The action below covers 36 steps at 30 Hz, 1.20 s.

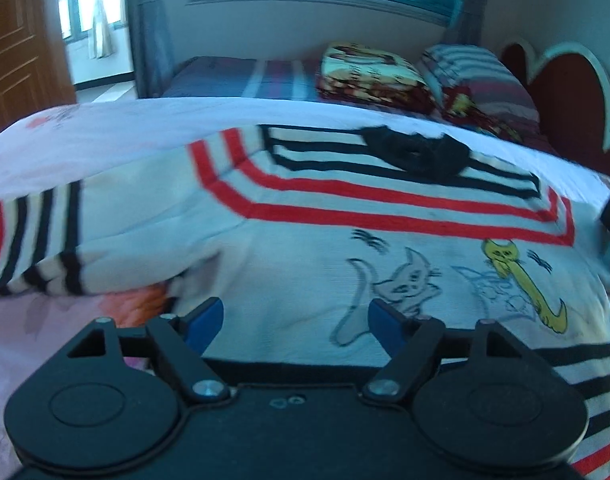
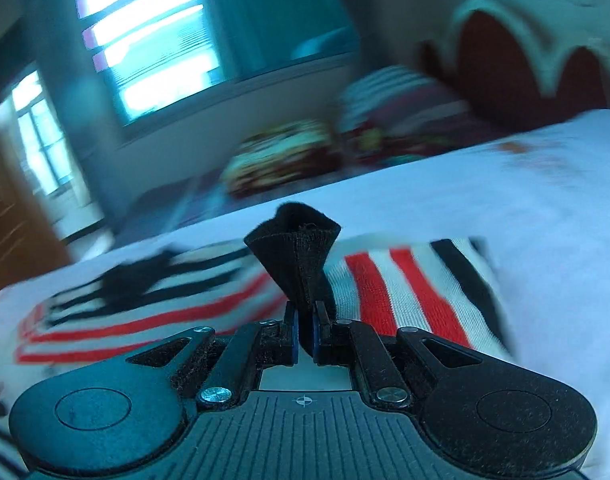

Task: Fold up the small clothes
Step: 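Lift the held sleeve and carry it across the sweater body toward the left tool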

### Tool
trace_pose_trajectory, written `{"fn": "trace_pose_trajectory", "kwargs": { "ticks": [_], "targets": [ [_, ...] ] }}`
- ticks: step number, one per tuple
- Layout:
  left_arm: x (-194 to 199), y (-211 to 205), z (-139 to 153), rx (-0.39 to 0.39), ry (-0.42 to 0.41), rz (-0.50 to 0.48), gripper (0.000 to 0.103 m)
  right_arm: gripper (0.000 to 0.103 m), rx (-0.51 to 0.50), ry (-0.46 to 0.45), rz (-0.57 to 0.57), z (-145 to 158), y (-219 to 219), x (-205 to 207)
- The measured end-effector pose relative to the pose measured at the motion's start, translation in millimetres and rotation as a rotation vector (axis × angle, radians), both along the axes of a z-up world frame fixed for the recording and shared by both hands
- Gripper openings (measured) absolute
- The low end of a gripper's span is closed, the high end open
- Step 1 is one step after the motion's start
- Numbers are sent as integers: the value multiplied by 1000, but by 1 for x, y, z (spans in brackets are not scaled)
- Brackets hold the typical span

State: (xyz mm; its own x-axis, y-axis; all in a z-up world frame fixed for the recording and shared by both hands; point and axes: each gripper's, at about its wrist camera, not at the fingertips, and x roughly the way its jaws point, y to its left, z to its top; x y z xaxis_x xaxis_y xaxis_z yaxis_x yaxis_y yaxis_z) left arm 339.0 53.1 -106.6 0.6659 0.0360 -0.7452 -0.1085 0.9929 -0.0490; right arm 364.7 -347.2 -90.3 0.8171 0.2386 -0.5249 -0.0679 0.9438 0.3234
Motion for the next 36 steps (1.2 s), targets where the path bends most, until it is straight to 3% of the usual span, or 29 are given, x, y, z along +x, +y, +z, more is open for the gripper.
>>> {"fn": "trace_pose_trajectory", "kwargs": {
  "ticks": [4, 8, 10, 14, 15, 16, 17, 19, 22, 25, 27, 32, 34, 36],
  "targets": [
    [-11, 21, 5, -21, 2, 44, 76, 6, 25, 24, 105, -11, 75, 10],
    [-19, 33, 10, -6, -9, 76, 75, 6, 52, 53, 174, -23, 121, 13],
    [-22, 37, 11, 11, -17, 85, 73, 6, 46, 63, 204, -29, 135, 16],
    [-23, 40, 8, -26, -18, 83, 57, 7, 29, 101, 261, -43, 159, 34],
    [-22, 39, 7, -37, -14, 80, 57, 12, 19, 91, 265, -46, 163, 36],
    [-22, 37, 5, -45, -14, 76, 57, 29, 24, 84, 282, -45, 164, 35],
    [-20, 34, 5, -54, -14, 69, 57, 48, 47, 78, 298, -43, 162, 35],
    [-16, 26, 3, -82, -19, 43, 61, 57, 49, 28, 266, -36, 155, 23],
    [-3, 3, 1, -133, -36, -21, 68, 57, 81, 1, 203, -31, 133, 11],
    [16, -30, -2, -195, -39, -98, 63, 56, 129, -8, 111, -28, 99, 0],
    [31, -51, -6, -245, -33, -138, 55, 50, 146, -8, 66, -27, 81, -5],
    [65, -85, -20, -348, -21, -168, 54, 50, 167, -5, -19, -25, 39, -20],
    [79, -92, -28, -381, -8, -166, 48, 50, 174, -5, -57, -24, 22, -26],
    [92, -100, -37, -379, 26, -160, 26, 50, 188, -7, -105, -24, 6, -32]
  ]
}}
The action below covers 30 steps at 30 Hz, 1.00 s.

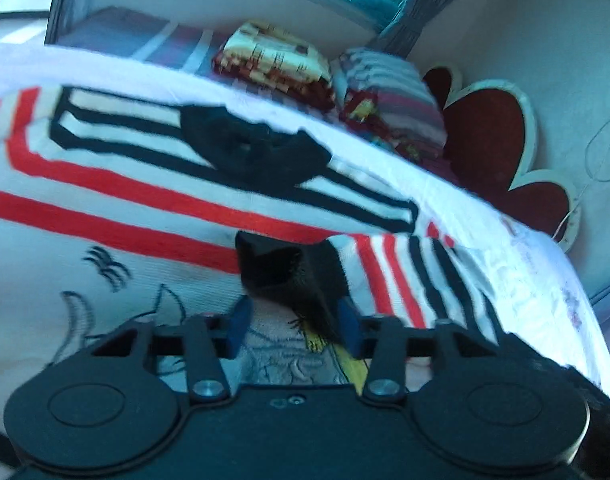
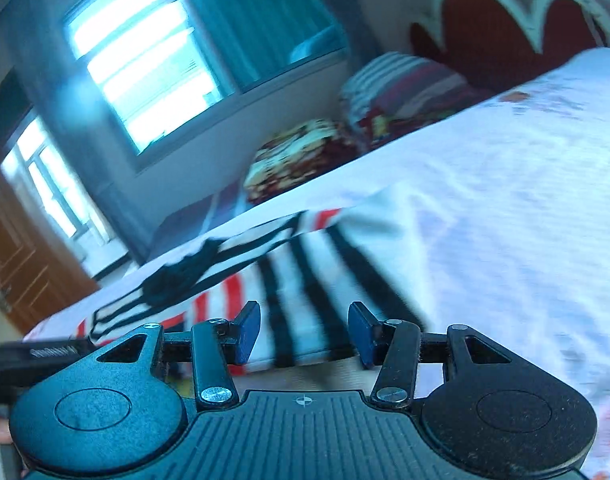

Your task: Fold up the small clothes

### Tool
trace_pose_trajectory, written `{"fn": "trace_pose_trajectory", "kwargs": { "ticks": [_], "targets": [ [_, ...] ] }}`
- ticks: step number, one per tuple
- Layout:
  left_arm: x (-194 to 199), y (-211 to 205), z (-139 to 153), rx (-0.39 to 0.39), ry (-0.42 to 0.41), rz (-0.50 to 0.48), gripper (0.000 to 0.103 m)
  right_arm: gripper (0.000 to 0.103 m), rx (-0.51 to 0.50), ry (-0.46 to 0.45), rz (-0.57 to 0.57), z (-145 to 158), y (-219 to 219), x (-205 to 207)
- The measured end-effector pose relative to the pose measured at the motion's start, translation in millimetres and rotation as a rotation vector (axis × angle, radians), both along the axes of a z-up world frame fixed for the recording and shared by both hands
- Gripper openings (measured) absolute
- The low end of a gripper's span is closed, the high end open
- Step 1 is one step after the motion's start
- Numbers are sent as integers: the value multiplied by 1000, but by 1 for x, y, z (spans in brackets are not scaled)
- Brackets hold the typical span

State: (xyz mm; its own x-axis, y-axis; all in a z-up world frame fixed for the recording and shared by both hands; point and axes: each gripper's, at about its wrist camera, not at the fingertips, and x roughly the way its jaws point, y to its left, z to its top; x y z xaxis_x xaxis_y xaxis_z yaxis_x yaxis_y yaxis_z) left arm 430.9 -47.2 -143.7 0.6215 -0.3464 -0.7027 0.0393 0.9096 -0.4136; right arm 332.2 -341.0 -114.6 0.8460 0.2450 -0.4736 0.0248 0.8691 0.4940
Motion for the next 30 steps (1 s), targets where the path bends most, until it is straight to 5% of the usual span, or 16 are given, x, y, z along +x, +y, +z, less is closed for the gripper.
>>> {"fn": "trace_pose_trajectory", "kwargs": {
  "ticks": [3, 5, 15, 27, 30],
  "targets": [
    [8, -6, -7, 17, 0, -1, 9, 50, 41, 9, -82, -1, -22, -3],
    [8, -7, -6, 32, -20, -3, 6, 50, 74, 23, -120, -3, -35, -2],
    [-8, 28, 18, 111, -116, 58, 5, 50, 272, 56, -151, -2, -67, -13],
    [-17, 71, 14, 141, -102, 130, 5, 50, 634, 143, -64, -20, -73, 1],
    [-20, 72, 10, 148, -101, 128, 5, 50, 644, 167, -65, -24, -79, 7]
  ]
}}
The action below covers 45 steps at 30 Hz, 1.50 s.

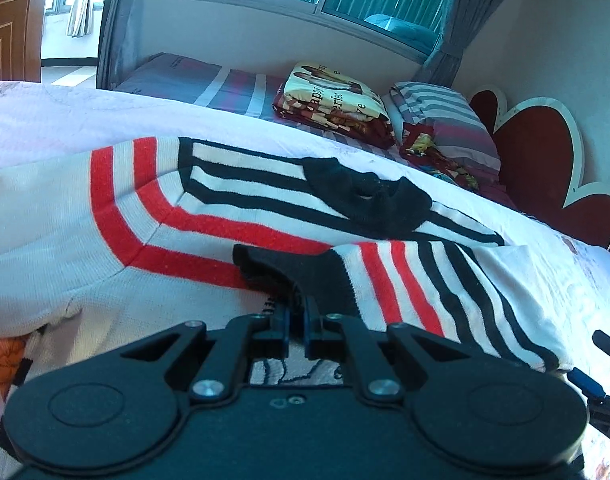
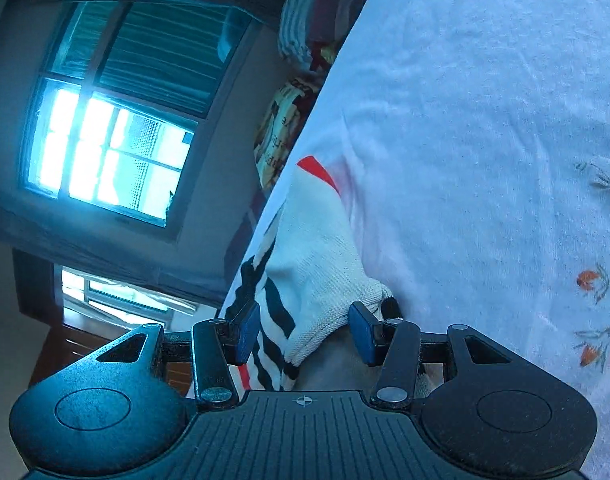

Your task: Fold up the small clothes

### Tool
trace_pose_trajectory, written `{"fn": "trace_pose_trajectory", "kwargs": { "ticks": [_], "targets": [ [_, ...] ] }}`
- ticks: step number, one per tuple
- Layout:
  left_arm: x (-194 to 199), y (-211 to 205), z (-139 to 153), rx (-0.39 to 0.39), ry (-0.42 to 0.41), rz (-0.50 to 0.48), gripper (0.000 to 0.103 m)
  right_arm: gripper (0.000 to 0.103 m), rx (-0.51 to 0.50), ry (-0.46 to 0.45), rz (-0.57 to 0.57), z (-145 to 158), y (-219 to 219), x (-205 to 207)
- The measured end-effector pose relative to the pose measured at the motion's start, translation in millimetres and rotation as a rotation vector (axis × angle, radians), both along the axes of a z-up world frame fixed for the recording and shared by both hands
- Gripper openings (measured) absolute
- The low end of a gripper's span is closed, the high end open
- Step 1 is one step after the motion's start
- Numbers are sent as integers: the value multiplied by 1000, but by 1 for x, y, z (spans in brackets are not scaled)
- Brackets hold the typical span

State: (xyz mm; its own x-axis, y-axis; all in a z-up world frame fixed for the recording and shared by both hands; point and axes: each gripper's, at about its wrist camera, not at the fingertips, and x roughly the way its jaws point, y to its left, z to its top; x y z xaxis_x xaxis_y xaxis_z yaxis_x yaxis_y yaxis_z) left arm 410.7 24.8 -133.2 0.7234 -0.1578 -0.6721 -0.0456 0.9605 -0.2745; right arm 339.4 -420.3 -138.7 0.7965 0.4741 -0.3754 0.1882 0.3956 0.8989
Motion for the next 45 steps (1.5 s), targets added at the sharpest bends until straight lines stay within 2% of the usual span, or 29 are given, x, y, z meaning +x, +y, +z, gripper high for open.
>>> {"fn": "trace_pose_trajectory", "kwargs": {
  "ticks": [7, 11, 15, 16, 17, 20, 22, 23, 29, 32, 35, 37, 39, 41, 43, 44, 45],
  "targets": [
    [0, 1, -6, -6, 4, 3, 5, 50, -24, 43, 29, -2, 2, 7],
    [1, 3, -8, -14, 6, 3, 5, 50, 17, 58, 23, -3, 4, -2],
    [0, 4, -9, -18, 7, 6, 5, 49, -15, 64, 15, -9, 8, 5],
    [0, 4, -9, -18, 7, 6, 5, 40, -41, 54, 8, -6, 11, 7],
    [0, 4, -8, -16, 4, 7, 5, 9, -97, 55, 10, -3, 14, 10],
    [-4, 3, -3, 26, -27, 16, 5, 9, -302, 15, 44, 13, 27, 11],
    [0, -1, -7, 69, 5, 6, 6, 8, -449, 33, 90, 12, 42, 12],
    [0, -1, -10, 72, 11, 5, 6, 8, -475, 15, 92, 10, 46, 9],
    [0, 1, -9, 74, 1, -1, 6, 11, -513, 15, 127, 22, 50, 5],
    [-1, 2, -9, 70, 0, -4, 6, 13, -574, -90, 123, 43, 52, -14],
    [-1, 0, -10, 75, -3, -1, 6, 13, -679, -141, 135, 54, 65, -12],
    [-2, -1, -10, 78, -3, 1, 6, 13, -669, -128, 144, 53, 67, -3],
    [-2, 0, -10, 75, -1, -2, 6, 13, -637, -154, 133, 64, 65, -6],
    [-1, 1, -9, 75, 0, -6, 6, 13, -707, -198, 115, 78, 67, -13],
    [0, 0, -9, 80, 0, -8, 6, 13, -751, -193, 142, 72, 70, -6],
    [-1, 0, -9, 79, 0, -6, 5, 13, -766, -166, 171, 62, 72, 2],
    [-1, 0, -9, 77, 0, -2, 6, 13, -808, -99, 217, 43, 76, 14]
  ]
}}
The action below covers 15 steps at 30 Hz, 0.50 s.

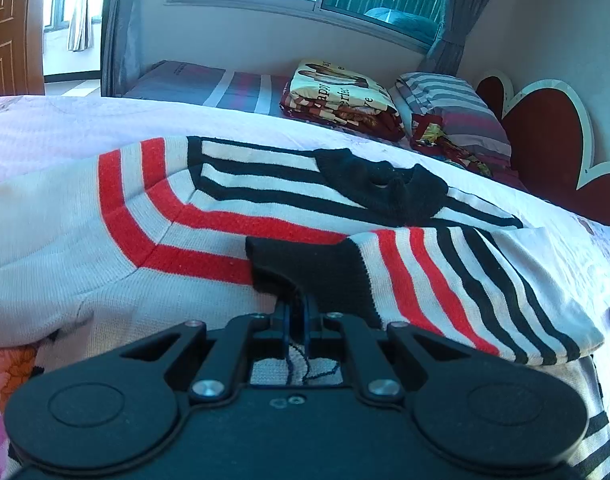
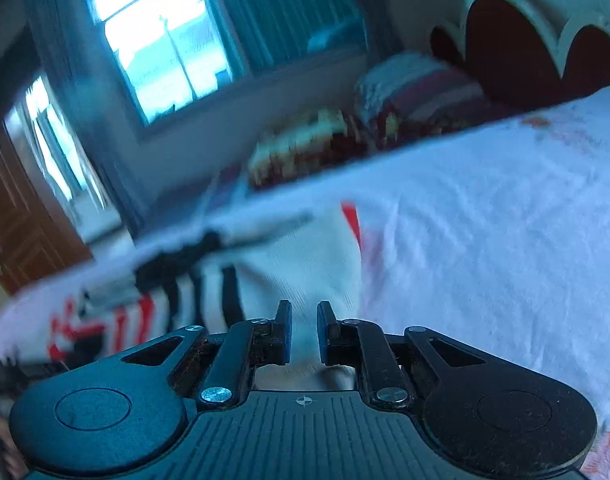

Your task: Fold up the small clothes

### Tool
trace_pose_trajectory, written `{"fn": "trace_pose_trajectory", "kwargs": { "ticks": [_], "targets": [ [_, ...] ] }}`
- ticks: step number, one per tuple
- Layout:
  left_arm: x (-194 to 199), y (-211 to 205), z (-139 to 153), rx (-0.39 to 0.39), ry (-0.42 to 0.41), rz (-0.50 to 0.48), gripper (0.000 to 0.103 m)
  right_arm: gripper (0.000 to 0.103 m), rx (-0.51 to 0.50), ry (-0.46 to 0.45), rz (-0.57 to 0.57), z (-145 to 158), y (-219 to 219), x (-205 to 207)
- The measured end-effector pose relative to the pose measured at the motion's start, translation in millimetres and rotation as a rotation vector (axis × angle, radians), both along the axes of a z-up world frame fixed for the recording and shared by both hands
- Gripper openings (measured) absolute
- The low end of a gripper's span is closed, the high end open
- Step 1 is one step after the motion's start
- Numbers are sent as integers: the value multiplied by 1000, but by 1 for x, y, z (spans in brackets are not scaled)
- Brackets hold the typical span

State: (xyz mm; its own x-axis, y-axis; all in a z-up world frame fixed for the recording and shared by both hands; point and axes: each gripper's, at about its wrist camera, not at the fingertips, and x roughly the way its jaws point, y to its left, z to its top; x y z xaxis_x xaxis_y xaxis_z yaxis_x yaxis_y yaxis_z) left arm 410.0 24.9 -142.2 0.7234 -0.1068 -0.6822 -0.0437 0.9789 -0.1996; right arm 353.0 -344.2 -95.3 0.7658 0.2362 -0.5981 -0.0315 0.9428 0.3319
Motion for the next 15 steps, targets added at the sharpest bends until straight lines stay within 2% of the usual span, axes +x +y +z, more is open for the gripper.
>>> {"fn": "trace_pose_trajectory", "kwargs": {
  "ticks": [1, 5, 7, 9, 10, 14, 15],
  "targets": [
    [0, 0, 0, -2, 0, 4, 5, 4, -42, 55, 13, -16, 3, 9],
    [1, 0, 1, 6, 6, -6, 6, 4, -25, -28, 35, -8, 4, 18],
    [0, 1, 2, 11, 2, -5, 13, 4, -32, -43, 43, -5, 6, 30],
    [-4, 5, 6, 31, -21, 40, 48, 4, -31, -45, 53, -4, 6, 41],
    [-7, 9, 8, 35, -38, 54, 53, 4, -35, -49, 61, -3, 6, 46],
    [3, 19, 8, -38, -29, 39, 49, 4, -62, -72, 83, -5, 8, 62],
    [9, 19, 7, -50, -21, 26, 44, 4, -65, -80, 79, -7, 8, 67]
  ]
}}
